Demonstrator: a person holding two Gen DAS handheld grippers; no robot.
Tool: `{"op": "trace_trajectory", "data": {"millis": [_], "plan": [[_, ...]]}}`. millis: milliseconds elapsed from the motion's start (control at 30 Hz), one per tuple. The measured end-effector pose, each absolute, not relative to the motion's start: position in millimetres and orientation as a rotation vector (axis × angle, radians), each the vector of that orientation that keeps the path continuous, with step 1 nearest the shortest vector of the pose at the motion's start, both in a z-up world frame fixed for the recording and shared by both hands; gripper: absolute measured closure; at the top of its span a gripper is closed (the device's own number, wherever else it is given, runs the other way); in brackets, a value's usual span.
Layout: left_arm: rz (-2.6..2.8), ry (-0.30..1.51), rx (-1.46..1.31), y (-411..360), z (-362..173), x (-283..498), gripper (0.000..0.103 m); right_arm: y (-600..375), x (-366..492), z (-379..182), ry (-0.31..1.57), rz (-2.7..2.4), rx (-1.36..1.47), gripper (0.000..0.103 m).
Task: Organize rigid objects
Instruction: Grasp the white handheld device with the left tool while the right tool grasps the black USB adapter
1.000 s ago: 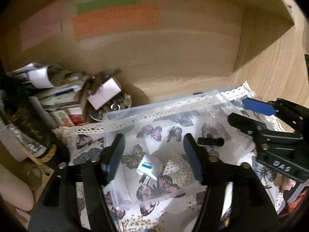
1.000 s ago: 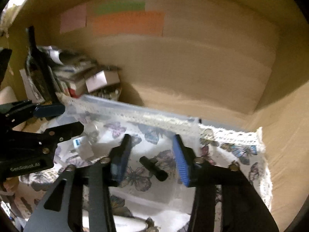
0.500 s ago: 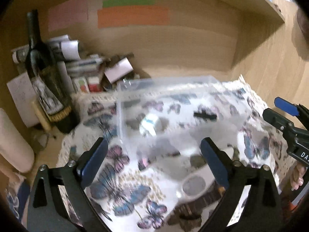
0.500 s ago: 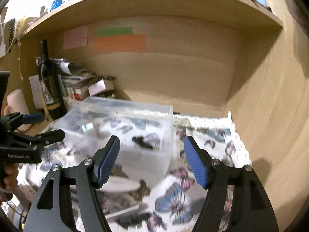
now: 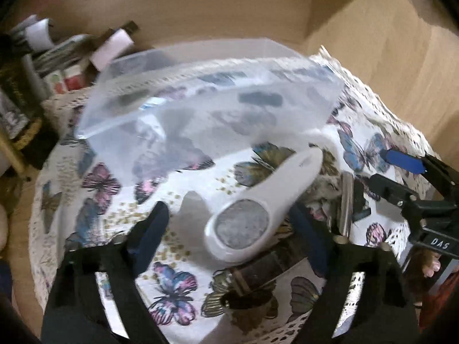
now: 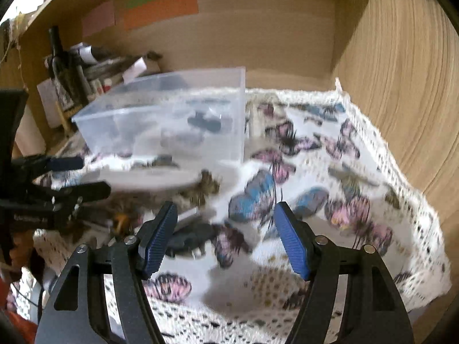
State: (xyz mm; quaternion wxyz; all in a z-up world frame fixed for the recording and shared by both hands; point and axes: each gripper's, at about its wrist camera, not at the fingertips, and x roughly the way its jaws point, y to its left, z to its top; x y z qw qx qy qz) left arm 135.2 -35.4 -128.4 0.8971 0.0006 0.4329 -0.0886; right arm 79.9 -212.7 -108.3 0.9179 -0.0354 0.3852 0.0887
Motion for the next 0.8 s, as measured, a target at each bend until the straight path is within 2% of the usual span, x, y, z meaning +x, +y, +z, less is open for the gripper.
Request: {"op": "trace_trajectory", "data": {"millis": [100, 300, 400, 500, 567, 633, 800], "plan": [[-0.234, 0.932, -0.013, -38, -138, 138, 0.038, -210, 79, -115, 0.813, 0.188, -0.087, 0.036], [-0.255, 0.924, -0.004, -35, -139, 130, 0.055, -200, 81, -123, 0.852, 0.241, -0.098, 0.036], [-0.247, 0.914, -0.017, -30, -137, 127, 0.055, -193, 81, -128, 0.859, 0.257, -0.126, 0.036], [-0.248, 0.881, -0.021, -28, -130, 123, 0.055, -189, 80, -131, 0.848, 0.262, -0.152, 0.041], [-0.239, 0.837, -0.009, -27, -122, 116, 0.056, -188, 80, -130, 0.844, 0.278, -0.161, 0.054], [-0.236, 0.799, -0.014, -25, -114, 112, 0.056, -187, 81, -130, 0.841, 0.279, -0.171, 0.059], [-0.227, 0.731, -0.04, -20, -97, 116, 0.056, -189, 84, -130, 0.841, 0.288, -0.161, 0.061]]}}
